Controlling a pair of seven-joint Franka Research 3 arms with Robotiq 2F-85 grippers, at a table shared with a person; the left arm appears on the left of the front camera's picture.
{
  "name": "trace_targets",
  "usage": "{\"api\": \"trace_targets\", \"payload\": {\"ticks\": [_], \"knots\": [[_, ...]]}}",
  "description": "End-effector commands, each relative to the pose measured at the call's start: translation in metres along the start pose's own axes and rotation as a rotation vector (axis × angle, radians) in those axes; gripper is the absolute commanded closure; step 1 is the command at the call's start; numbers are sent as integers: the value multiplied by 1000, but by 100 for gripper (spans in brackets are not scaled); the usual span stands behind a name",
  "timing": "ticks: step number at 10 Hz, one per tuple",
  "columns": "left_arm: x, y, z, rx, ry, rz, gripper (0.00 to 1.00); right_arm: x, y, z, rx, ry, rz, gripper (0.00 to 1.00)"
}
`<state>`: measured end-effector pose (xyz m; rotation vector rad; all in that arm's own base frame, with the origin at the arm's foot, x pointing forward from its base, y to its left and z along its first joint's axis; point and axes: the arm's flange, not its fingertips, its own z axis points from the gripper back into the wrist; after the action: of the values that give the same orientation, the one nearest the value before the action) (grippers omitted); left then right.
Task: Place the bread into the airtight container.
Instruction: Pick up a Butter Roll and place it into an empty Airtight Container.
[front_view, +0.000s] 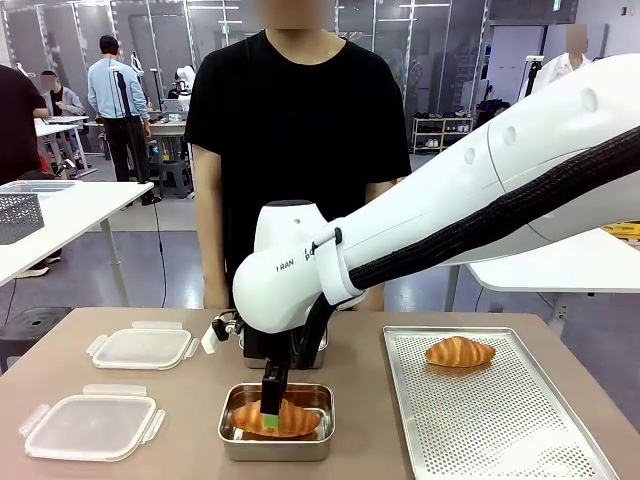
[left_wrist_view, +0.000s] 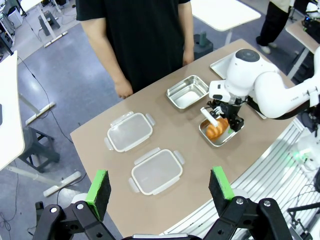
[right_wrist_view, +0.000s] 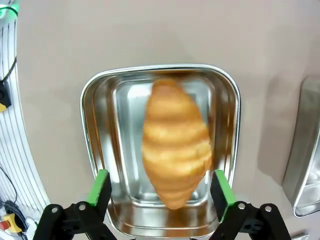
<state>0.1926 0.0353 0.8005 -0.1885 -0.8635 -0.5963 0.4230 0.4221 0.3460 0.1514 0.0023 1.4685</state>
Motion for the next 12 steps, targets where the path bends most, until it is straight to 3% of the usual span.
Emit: {"api": "trace_targets", "payload": {"ticks": [1, 12], "knots": [[3, 0, 1, -10, -4, -5, 0, -11, 7, 5, -38, 5, -9, 0], [3, 0, 1, -10, -4, -5, 0, -1, 0, 4, -7, -2, -1, 0]]}}
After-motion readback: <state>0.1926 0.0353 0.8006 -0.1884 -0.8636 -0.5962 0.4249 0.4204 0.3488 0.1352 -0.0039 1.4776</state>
